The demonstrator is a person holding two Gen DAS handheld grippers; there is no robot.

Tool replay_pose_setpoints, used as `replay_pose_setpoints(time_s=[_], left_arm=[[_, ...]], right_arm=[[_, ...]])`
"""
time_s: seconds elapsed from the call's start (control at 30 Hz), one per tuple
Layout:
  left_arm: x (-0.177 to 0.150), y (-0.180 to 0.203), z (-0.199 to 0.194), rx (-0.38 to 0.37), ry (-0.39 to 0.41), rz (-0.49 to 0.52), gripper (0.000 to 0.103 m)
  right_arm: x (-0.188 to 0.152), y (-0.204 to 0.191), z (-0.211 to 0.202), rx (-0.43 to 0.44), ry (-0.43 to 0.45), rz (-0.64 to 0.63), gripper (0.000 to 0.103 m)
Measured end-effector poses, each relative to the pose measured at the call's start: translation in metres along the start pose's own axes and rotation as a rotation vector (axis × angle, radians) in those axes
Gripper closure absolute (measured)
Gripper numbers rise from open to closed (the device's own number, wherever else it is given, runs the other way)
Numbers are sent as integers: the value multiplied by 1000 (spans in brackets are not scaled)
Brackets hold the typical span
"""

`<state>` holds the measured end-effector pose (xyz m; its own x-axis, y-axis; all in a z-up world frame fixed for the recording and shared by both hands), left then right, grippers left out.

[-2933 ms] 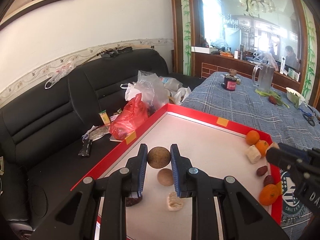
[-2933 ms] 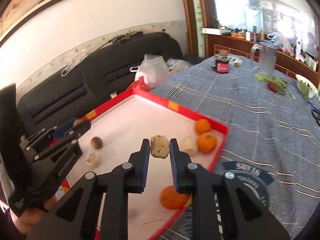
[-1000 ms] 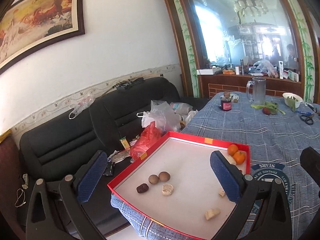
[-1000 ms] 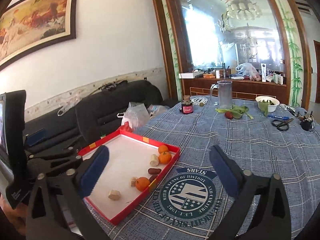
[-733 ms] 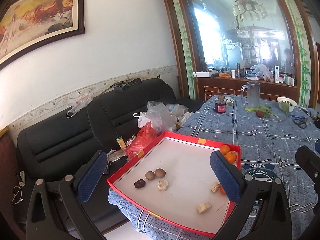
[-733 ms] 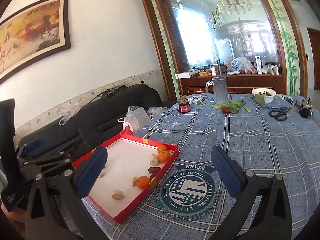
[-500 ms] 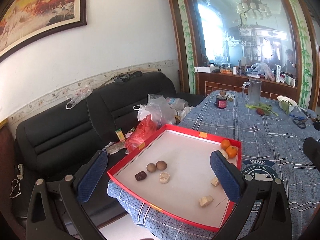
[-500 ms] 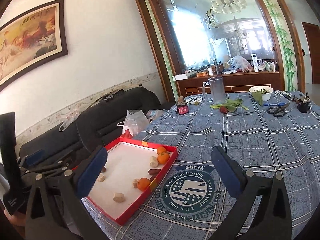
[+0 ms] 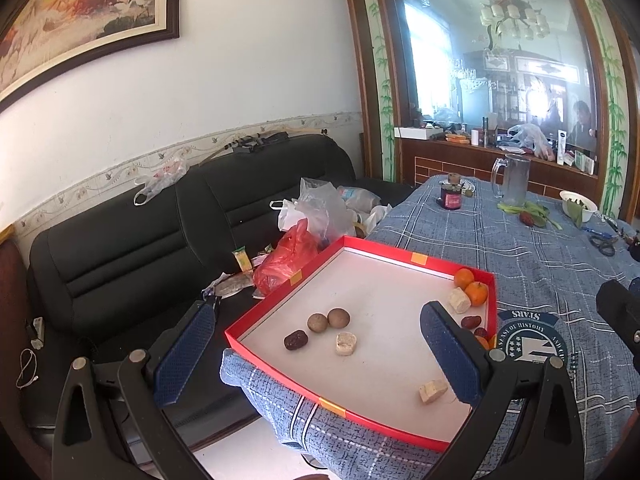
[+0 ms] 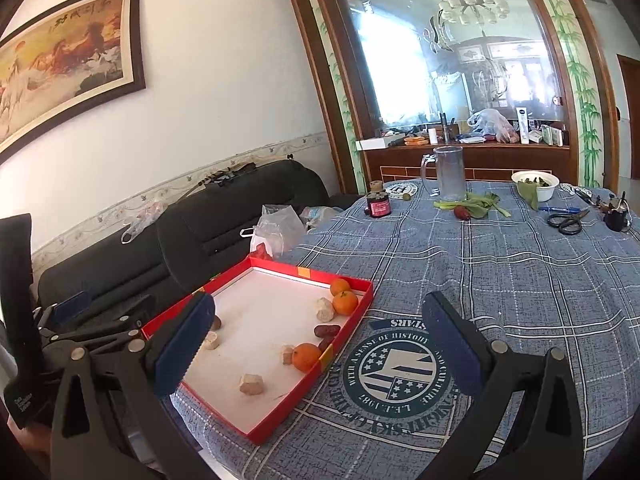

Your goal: Organize fruits

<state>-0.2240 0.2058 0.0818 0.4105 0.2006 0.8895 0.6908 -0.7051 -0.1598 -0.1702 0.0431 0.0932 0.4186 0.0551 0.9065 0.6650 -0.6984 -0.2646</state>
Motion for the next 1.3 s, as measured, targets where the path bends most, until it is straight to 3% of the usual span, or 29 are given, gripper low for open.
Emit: replay_pose_setpoints(time_s=[1.3], left_arm=[[-15,-13,20,-7,-30,-10,0]], right_arm=[[-12,-37,25,3,-46,-83,0]])
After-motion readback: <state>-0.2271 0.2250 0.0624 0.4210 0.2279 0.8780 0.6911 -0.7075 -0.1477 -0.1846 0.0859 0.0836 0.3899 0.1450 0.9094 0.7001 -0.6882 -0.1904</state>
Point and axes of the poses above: each gripper's, at about its wrist camera, not at the fingertips, and z roughly the way its jaws point, y to its right, x to its top, the point moved 7 cm from there along z, roughly the way its jaws point, and after that the axes turned 7 degrees about x, right-handed, at the moved point
